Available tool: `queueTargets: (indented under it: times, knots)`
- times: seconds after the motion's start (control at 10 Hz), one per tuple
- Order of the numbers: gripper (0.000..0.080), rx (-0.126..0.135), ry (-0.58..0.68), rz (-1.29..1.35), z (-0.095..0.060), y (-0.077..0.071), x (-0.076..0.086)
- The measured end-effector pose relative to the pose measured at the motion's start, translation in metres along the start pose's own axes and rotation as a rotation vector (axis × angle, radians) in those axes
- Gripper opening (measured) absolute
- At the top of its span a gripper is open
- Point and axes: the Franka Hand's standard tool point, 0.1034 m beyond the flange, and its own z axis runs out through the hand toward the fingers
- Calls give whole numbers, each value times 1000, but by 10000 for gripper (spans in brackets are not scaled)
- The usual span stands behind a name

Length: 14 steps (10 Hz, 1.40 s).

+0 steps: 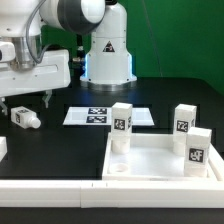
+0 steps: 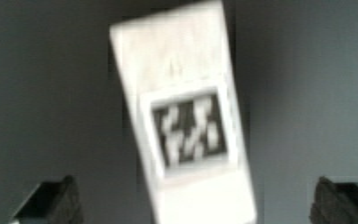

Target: Assemble square table

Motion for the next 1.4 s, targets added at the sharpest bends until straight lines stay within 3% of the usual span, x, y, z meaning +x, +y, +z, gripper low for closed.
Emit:
queueTargets:
  times: [0.2,0.3,0.4,0.6,0.7,0.9,1.0,1.4]
  knots:
    - [649,3,-5,15,6,-1,-7]
    - [523,3,-5,15,6,-1,-7]
    - [523,3,-6,15,7,-2,-7]
    - [278,3,-5,2,6,-2,-5]
    - [278,-8,6,-68,-3,-4,12]
    - [279,-31,40,-258,-21,-24,56]
    - [279,-46,37,-428,-26,-31,69]
    - [281,-60,8,-728,-25,-26,65]
